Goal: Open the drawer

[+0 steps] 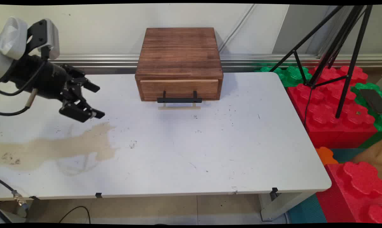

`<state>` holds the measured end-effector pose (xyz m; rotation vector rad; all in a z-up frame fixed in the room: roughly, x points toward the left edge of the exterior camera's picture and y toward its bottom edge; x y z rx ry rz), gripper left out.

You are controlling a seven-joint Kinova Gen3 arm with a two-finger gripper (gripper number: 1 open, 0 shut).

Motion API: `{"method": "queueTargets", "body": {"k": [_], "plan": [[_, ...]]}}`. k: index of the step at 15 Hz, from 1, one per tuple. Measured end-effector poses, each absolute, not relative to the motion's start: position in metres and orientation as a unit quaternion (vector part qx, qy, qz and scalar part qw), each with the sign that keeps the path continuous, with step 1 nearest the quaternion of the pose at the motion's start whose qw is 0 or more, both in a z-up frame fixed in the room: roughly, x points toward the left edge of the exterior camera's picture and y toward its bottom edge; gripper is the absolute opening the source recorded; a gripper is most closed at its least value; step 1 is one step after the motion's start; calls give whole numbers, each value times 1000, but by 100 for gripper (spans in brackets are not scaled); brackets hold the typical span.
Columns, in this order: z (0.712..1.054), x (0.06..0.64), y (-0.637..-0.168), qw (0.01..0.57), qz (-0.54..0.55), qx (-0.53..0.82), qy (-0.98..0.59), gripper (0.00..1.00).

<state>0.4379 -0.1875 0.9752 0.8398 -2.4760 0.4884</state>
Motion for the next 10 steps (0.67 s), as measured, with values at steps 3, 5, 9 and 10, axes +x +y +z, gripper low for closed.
{"method": "queueTargets", "body": {"k": [3, 5, 9, 10], "plan": [[976, 429, -197, 247, 186, 307, -900, 100], [976, 419, -208, 250, 193, 303, -899, 100], [970, 395, -229, 246, 201, 301, -899, 100], [969, 390, -234, 245, 202, 301, -899, 100]]}}
